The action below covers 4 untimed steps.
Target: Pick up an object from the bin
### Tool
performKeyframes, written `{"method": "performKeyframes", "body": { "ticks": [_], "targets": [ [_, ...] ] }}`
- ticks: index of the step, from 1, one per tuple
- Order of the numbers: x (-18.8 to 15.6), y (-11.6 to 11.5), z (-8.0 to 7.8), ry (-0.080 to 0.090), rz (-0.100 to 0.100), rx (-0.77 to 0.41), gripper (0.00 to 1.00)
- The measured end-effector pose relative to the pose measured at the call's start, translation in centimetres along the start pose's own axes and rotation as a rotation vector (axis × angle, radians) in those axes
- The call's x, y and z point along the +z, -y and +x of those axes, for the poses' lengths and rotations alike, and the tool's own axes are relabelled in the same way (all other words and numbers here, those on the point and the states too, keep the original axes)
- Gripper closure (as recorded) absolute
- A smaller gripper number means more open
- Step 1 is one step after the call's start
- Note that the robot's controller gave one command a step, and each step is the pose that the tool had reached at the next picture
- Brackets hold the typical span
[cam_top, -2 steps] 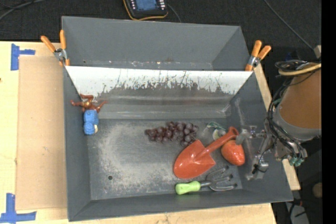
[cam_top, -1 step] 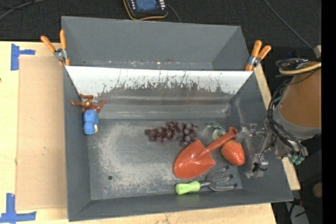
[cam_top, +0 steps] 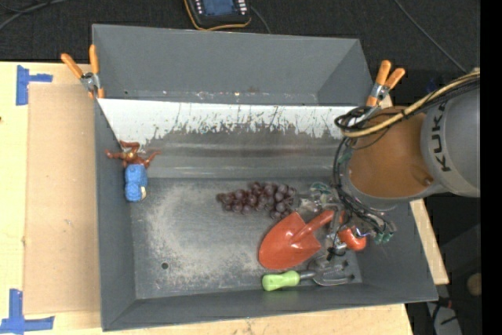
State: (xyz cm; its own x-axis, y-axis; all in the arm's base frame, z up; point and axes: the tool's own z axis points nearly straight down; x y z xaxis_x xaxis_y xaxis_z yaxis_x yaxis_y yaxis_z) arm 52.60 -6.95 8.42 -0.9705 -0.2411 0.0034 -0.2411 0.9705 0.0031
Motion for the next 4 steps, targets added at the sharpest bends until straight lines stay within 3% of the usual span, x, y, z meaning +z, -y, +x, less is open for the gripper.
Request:
{"method": "performKeyframes", "body": {
  "ticks": [2,3,4],
  "targets": [
    [1.4,-3.6,-2.1,0.001,0.001,-0.312,0.0],
    [1.5,-1.4,-0.8,0.003,0.005,-0.185,0.0],
    [1.4,-3.8,-2.2,0.004,0.002,-0.327,1.0]
  ]
}}
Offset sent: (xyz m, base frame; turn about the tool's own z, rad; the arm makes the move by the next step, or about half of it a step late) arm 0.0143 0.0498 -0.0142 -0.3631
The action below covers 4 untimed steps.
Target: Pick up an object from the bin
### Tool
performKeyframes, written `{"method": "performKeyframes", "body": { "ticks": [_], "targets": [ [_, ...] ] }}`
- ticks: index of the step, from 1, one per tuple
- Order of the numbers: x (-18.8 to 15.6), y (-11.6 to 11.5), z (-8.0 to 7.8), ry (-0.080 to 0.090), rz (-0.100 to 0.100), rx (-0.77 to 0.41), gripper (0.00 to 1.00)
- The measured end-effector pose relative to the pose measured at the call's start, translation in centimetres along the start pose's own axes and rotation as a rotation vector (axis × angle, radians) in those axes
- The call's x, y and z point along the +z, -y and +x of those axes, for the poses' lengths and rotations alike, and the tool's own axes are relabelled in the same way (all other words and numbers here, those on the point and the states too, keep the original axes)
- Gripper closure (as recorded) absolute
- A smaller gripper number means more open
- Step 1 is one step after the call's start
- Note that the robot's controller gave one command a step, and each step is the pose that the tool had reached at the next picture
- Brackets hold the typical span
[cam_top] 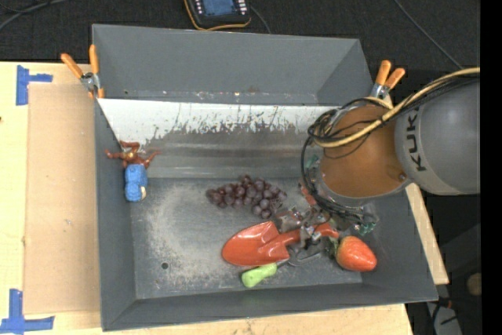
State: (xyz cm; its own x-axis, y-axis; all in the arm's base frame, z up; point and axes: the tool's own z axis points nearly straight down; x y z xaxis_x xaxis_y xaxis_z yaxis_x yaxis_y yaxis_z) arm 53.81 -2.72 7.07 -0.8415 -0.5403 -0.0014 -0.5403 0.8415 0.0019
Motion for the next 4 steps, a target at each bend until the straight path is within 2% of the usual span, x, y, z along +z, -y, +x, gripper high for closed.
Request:
{"method": "performKeyframes", "body": {
  "ticks": [1,2,3,4],
  "targets": [
    [0.0,0.0,0.0,0.0,0.0,0.0,1.0],
    [-3.4,-0.3,0.2,-0.008,-0.007,0.002,1.0],
    [-6.8,-0.1,-0.1,0.002,0.0,0.003,1.0],
    [-8.1,-0.2,-0.1,-0.001,-0.002,0.005,1.0]
  ]
}}
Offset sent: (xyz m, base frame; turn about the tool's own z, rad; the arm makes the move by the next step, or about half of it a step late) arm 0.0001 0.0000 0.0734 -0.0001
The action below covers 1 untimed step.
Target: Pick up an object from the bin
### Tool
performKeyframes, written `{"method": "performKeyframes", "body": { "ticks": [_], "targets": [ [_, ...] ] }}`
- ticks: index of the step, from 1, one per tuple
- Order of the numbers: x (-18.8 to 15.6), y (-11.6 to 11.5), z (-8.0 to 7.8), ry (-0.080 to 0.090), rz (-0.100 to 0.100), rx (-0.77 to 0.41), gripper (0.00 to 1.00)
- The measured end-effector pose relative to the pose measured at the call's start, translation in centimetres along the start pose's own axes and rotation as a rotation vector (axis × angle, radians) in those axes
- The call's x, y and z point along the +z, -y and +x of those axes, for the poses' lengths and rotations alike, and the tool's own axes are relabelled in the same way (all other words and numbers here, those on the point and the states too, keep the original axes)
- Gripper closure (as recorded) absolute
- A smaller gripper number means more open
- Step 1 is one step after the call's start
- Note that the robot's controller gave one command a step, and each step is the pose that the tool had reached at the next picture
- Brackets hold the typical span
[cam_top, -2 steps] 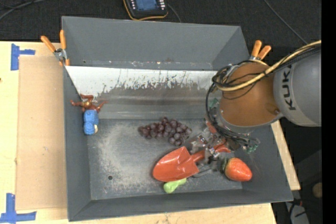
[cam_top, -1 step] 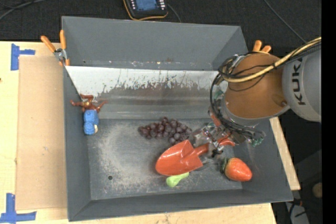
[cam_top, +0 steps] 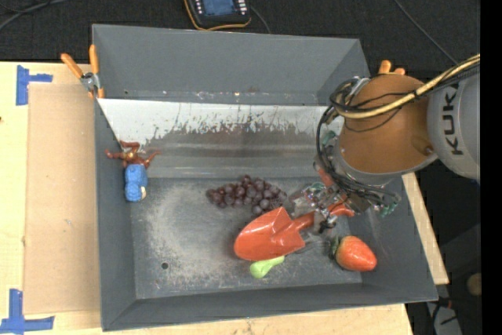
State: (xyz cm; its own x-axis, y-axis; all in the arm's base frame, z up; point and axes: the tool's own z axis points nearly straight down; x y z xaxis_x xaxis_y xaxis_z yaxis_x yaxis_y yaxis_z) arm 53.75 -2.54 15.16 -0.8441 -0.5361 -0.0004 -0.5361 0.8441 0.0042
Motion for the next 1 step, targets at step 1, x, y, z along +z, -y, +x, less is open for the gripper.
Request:
{"method": "performKeyframes", "body": {
  "ticks": [1],
  "targets": [
    [-2.69,-0.07,-0.03,0.0,-0.001,0.003,1.0]
  ]
}}
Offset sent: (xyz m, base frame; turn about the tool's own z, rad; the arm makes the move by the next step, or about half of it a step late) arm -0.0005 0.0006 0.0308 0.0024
